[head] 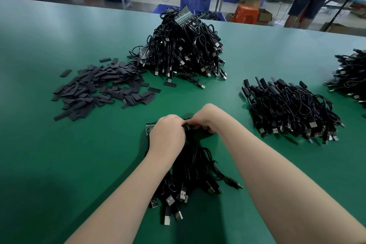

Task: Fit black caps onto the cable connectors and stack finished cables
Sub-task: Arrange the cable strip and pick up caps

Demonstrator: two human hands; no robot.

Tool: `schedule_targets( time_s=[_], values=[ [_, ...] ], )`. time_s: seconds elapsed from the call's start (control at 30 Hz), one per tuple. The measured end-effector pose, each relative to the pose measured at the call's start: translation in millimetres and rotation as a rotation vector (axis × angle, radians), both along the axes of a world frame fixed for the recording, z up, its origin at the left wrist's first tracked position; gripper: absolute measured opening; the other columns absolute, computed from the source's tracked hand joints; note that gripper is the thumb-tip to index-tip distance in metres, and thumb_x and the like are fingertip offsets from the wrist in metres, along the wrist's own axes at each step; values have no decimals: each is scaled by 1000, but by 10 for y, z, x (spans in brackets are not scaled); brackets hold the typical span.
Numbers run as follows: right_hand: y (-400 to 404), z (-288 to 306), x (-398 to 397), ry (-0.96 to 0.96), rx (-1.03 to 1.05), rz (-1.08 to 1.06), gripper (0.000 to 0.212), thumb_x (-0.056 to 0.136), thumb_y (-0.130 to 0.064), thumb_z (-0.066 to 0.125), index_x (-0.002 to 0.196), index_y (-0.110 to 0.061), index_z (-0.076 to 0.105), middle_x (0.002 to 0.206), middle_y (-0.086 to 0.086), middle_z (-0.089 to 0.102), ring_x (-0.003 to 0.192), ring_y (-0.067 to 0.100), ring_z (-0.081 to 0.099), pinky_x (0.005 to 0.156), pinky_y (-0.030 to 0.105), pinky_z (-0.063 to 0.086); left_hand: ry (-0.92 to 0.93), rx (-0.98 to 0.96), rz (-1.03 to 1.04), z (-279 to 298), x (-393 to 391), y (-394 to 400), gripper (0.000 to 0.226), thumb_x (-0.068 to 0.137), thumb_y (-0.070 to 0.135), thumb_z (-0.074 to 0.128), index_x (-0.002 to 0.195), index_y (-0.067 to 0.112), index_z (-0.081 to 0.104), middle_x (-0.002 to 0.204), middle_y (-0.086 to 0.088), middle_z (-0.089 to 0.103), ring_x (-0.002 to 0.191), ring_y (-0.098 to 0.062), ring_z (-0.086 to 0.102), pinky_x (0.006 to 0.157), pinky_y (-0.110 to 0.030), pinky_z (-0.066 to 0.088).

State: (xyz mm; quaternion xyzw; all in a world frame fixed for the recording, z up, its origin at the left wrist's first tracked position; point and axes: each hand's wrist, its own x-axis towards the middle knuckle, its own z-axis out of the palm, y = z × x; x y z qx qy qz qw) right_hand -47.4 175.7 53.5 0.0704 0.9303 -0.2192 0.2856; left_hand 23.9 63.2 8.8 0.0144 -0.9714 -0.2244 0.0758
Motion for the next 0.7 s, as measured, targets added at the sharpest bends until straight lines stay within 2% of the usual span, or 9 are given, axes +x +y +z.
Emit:
schedule_targets(
  time_s=[0.13,0.27,0.33,0.43,0.53,0.6,0.7],
  values=[
    [-48,-76,-53,5,36,3,40,96,-32,60,62,-14,52,67,0,54,56,18,45,60,27,38,-47,-35,-1,20,-16,-7,37,83,5,47,104,22,72,101,-1,62,99,-26,55,74,-36,51],
    [-81,-91,-51,159,160,-7,36,90,-31,66,65,-12,49,66,1,53,51,17,47,44,21,36,-63,-58,-18,24,-29,14,39,83,8,47,108,25,71,103,1,62,102,-23,55,70,-31,46],
    [-60,-104,-4,190,129,-21,37,88,-35,68,66,-12,49,64,1,51,50,16,46,43,22,34,-45,-48,-16,9,-21,8,39,82,6,46,106,24,71,102,2,62,101,-23,55,69,-31,46],
    [51,-176,125,244,-131,-136,24,87,-31,68,80,-8,64,72,3,57,65,21,52,59,25,47,2,9,-30,-39,-14,-5,41,82,1,46,107,21,72,108,2,64,108,-24,55,76,-33,49],
    [193,-196,315,363,-509,-394,17,89,-27,64,78,-15,61,73,0,60,77,23,59,78,36,54,25,47,-43,-50,-16,-6,45,86,2,44,119,21,69,123,3,64,118,-22,52,89,-35,49],
    [293,-97,418,471,-662,-529,16,93,-27,61,82,-16,57,74,-1,61,72,19,62,78,41,54,41,55,-47,-51,-12,-8,45,88,3,43,120,20,69,124,3,64,119,-21,53,91,-34,49],
    [406,205,509,762,-722,-541,12,96,-27,59,89,-17,56,81,-3,62,58,5,61,69,30,52,54,68,-45,-56,-4,-13,43,89,3,44,119,19,69,121,2,64,117,-22,53,89,-36,50]
  ],
)
